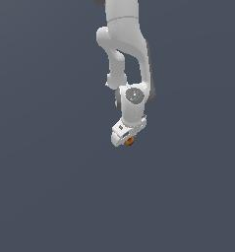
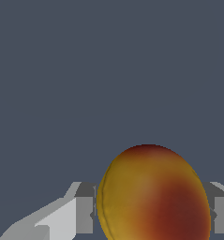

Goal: Pick up the object and move it to a goal position.

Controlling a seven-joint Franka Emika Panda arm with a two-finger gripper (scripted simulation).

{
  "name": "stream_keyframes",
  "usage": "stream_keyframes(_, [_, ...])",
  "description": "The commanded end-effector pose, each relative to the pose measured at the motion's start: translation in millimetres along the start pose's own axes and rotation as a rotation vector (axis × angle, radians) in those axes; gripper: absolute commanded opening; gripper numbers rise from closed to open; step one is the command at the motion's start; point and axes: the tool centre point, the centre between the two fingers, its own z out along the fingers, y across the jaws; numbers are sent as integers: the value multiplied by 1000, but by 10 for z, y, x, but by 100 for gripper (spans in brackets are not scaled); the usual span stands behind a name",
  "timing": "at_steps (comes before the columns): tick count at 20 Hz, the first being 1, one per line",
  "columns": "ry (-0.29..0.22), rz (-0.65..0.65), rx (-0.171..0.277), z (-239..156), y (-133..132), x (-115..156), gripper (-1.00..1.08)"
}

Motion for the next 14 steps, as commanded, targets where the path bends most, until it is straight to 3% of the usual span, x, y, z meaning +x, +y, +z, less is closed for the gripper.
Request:
stream_keyframes(1, [-2,-2,2,15,-18,0,-100])
stream_keyframes(14, [-1,-2,2,-147,4,91,-100])
